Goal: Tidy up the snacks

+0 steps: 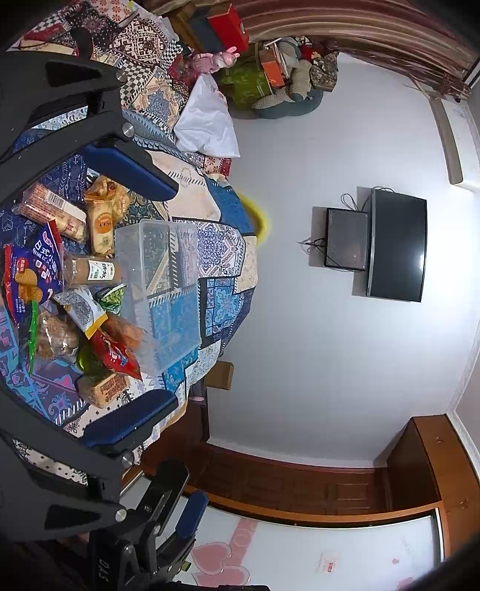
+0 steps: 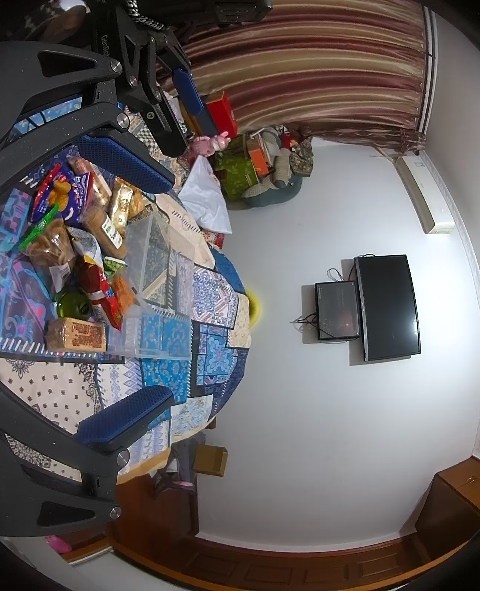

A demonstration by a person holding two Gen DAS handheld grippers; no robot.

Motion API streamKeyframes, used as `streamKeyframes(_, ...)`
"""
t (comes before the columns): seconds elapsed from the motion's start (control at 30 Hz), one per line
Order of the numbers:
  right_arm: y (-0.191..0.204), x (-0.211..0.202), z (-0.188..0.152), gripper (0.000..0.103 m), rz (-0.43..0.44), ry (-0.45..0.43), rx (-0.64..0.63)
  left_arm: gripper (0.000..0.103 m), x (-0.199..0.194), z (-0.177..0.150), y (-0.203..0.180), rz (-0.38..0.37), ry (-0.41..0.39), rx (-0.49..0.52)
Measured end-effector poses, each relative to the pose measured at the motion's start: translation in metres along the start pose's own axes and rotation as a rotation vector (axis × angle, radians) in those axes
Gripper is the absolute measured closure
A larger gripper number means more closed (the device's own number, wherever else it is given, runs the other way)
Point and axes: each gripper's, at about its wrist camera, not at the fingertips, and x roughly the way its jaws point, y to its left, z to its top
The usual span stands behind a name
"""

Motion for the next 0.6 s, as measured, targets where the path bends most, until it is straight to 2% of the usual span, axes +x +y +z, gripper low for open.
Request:
streamKeyframes(0.17, -0.003, 0.006, -0.004, 0.0, -0.014, 0.013, -0.004, 0.0, 0.007, -0.003, 0.003, 0.006, 0.011, 0.019)
streamKeyframes(0.33, -0.017, 0.025, -0.014, 0.0, -0.023, 0.079, 0.005, 0.0, 0.026, -0.015, 0.017, -0.004, 0.091, 0.017)
streamKeyframes(0.47, -0.028, 0.044, -0.029, 0.0, -0.034, 0.157, 0.002, 0.019, 0.05, -0.033, 0.034, 0.028, 0.199, 0.019)
streamKeyframes(0.6, -0.038, 0.059, -0.043, 0.002, -0.039, 0.226, 0.01, 0.026, 0.076, -0.056, 0.056, 0.058, 0.302, -0.012)
